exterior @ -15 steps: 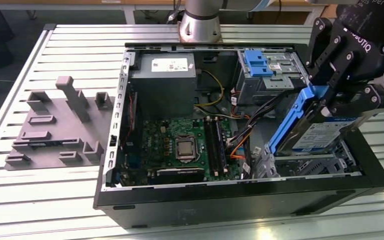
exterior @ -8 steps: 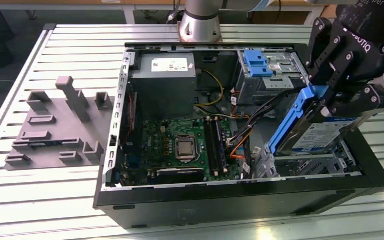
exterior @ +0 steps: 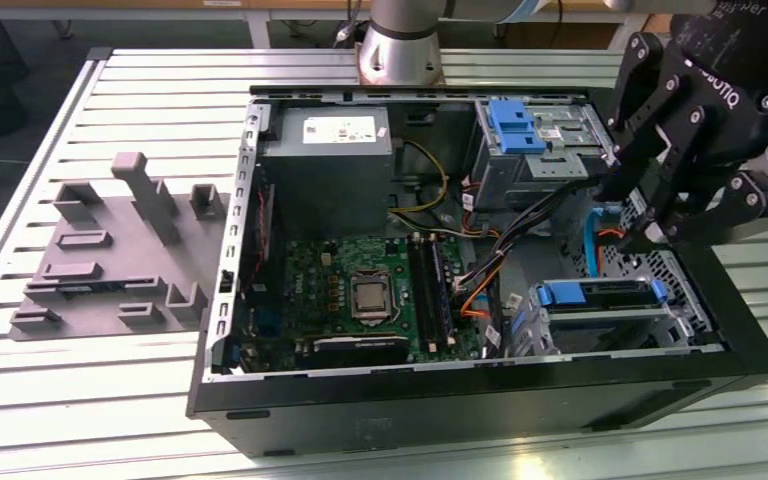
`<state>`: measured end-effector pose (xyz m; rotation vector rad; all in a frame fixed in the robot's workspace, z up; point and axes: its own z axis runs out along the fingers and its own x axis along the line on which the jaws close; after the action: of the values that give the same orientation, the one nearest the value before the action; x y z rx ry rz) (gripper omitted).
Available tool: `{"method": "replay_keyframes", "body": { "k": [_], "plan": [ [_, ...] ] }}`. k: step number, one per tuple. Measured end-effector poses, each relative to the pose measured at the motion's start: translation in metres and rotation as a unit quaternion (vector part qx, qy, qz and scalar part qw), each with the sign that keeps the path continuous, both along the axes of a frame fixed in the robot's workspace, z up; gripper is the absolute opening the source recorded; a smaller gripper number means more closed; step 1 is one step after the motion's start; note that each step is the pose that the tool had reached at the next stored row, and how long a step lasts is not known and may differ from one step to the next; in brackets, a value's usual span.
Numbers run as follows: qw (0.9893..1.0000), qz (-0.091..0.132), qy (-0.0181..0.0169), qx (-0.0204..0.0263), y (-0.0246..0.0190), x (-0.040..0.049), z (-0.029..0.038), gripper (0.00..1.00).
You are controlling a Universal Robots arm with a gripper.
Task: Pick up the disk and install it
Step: 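Insert the disk into the insertion slot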
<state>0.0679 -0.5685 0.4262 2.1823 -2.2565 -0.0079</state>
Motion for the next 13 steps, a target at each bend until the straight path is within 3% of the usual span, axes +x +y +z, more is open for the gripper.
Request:
{"method": "replay_keyframes", "body": {
  "k": [8, 11, 13],
  "plan": [
    [1.0, 0.0, 0.0, -0.0002, 0.0, 0.0, -0.0143, 0.48],
    [1.0, 0.0, 0.0, -0.0001, 0.0, 0.0, -0.0198, 0.3],
    [1.0, 0.0, 0.0, -0.0001, 0.0, 0.0, -0.0234, 0.24]
  ]
}}
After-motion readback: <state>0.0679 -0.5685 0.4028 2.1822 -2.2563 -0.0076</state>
